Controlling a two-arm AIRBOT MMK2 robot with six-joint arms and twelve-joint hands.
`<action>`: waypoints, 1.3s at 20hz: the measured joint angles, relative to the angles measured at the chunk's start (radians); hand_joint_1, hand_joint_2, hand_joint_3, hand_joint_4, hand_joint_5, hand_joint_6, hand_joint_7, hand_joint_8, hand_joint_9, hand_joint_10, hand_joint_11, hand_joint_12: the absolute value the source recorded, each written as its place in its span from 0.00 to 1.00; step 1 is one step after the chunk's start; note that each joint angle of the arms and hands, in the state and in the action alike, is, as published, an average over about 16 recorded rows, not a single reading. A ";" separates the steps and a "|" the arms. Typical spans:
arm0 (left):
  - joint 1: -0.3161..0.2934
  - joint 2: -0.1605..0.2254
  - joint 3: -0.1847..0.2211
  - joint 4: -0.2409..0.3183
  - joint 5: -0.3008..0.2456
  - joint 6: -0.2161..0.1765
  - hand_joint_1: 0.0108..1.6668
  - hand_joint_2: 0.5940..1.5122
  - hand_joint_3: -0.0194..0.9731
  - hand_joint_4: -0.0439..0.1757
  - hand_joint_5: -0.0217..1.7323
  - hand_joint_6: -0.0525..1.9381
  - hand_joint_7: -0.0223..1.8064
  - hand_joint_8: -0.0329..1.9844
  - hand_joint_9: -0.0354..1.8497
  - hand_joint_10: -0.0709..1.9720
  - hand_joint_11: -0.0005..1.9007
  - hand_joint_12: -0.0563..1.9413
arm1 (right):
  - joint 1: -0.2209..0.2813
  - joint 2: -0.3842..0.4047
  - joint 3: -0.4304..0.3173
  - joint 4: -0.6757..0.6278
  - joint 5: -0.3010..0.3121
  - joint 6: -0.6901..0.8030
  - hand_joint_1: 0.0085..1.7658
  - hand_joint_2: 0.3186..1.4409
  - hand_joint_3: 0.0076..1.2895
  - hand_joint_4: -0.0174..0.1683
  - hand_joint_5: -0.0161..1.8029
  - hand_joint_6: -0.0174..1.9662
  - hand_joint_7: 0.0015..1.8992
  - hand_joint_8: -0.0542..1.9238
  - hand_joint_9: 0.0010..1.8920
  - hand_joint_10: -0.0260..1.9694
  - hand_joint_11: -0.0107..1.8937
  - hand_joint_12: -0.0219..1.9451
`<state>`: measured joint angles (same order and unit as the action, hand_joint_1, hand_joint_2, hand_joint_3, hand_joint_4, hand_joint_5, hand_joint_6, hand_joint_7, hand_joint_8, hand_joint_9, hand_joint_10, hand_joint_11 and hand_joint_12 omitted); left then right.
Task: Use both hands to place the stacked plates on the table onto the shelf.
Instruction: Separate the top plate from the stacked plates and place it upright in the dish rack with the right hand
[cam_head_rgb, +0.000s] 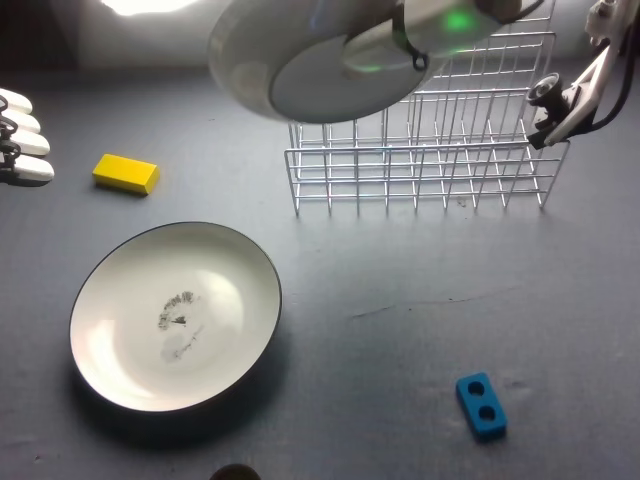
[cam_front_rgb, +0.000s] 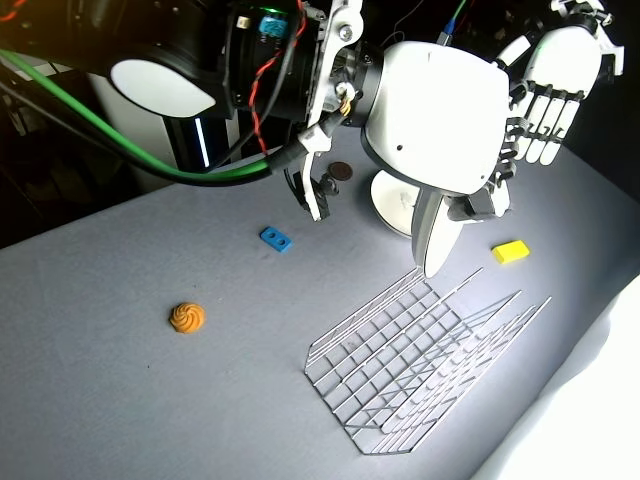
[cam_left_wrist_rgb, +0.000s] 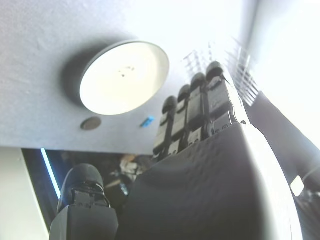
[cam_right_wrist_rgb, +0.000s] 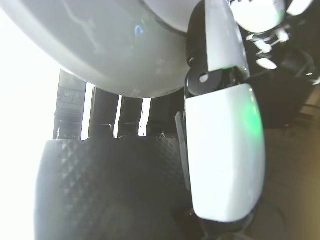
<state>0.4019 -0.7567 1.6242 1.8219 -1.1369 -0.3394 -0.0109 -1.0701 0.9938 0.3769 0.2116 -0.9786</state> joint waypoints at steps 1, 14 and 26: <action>0.000 0.000 0.000 0.000 0.000 0.000 0.00 0.53 0.03 0.20 0.03 0.03 0.03 0.01 0.03 0.03 0.01 0.03 | 0.002 0.002 0.008 0.006 0.003 0.001 0.69 0.57 0.01 0.20 0.56 0.48 0.54 0.47 0.68 0.01 0.44 0.55; 0.000 0.000 0.000 0.000 0.000 0.001 0.00 0.54 0.03 0.20 0.03 0.03 0.03 0.01 0.03 0.03 0.01 0.03 | 0.019 0.022 0.120 0.074 -0.019 0.028 0.69 0.58 0.01 0.20 0.56 0.47 0.53 0.49 0.67 0.01 0.43 0.57; -0.005 0.000 -0.002 0.001 0.000 0.001 0.00 0.54 0.03 0.20 0.03 0.03 0.03 0.01 0.03 0.03 0.01 0.03 | 0.011 0.031 0.200 0.198 -0.075 0.051 0.69 0.61 0.01 0.20 0.56 0.45 0.55 0.46 0.67 0.01 0.44 0.55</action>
<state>0.3964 -0.7567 1.6220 1.8229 -1.1371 -0.3382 -0.0002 -1.0387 1.1940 0.5744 0.1364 -0.9280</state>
